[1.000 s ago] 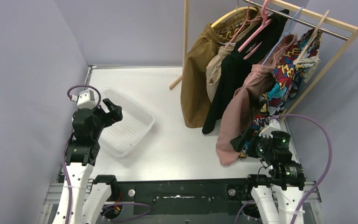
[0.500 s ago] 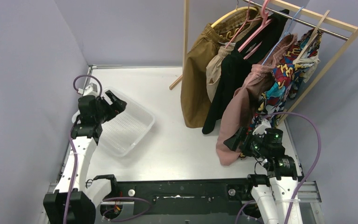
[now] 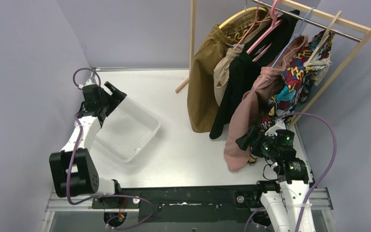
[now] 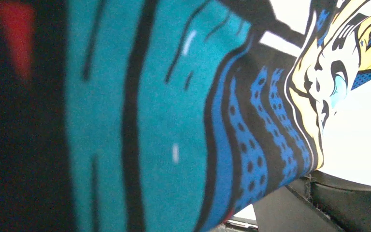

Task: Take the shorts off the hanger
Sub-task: Move the basket to the center of the board.

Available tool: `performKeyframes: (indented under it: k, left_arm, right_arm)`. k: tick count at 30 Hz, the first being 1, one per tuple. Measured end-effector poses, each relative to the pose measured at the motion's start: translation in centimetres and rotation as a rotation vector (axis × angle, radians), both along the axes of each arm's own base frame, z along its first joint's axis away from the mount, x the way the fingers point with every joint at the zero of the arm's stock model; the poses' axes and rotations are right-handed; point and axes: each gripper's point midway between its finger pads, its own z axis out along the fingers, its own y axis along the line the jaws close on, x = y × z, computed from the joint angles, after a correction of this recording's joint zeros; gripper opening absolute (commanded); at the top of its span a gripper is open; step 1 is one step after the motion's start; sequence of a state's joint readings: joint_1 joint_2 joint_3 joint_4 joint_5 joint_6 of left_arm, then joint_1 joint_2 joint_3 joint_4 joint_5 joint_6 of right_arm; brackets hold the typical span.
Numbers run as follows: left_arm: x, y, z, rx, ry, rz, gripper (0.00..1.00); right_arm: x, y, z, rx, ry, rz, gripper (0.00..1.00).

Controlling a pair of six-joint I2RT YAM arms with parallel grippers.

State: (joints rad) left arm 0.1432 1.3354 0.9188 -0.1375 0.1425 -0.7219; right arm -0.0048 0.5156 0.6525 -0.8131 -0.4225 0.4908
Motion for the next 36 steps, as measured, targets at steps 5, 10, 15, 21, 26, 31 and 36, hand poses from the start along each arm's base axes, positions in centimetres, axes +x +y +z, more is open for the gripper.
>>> performKeyframes:
  k: [5, 10, 15, 21, 26, 31, 36]
  left_arm:
    - [3.1, -1.7, -3.2, -0.008, 0.061, -0.052, 0.83]
    - [5.7, -5.3, -6.7, -0.005, 0.133, -0.165, 0.81]
    - [9.4, -9.4, -6.9, 0.041, 0.139, -0.310, 0.81]
    - [13.4, -16.5, -3.5, 0.186, 0.050, -0.536, 0.81]
    - [12.0, -19.6, -3.8, 0.242, 0.055, -0.626, 0.82]
    - [9.0, -17.0, -5.8, 0.271, 0.136, -0.594, 0.82]
    - [5.8, -15.6, -2.5, 0.284, 0.081, -0.570, 0.82]
  right_arm:
    - [0.2, -0.4, -0.3, -0.013, 0.014, -0.025, 0.98]
    - [0.3, -0.8, -0.3, -0.020, 0.016, -0.049, 0.98]
    - [0.4, -0.9, -0.3, -0.023, 0.016, -0.058, 0.98]
    - [0.4, -1.0, -0.3, -0.027, 0.017, -0.065, 0.98]
    - [0.5, -1.3, -0.3, -0.034, 0.019, -0.083, 0.98]
    - [0.7, -2.9, 0.1, -0.059, 0.008, -0.197, 0.98]
    - [0.9, -4.3, 1.3, -0.065, -0.046, -0.302, 0.98]
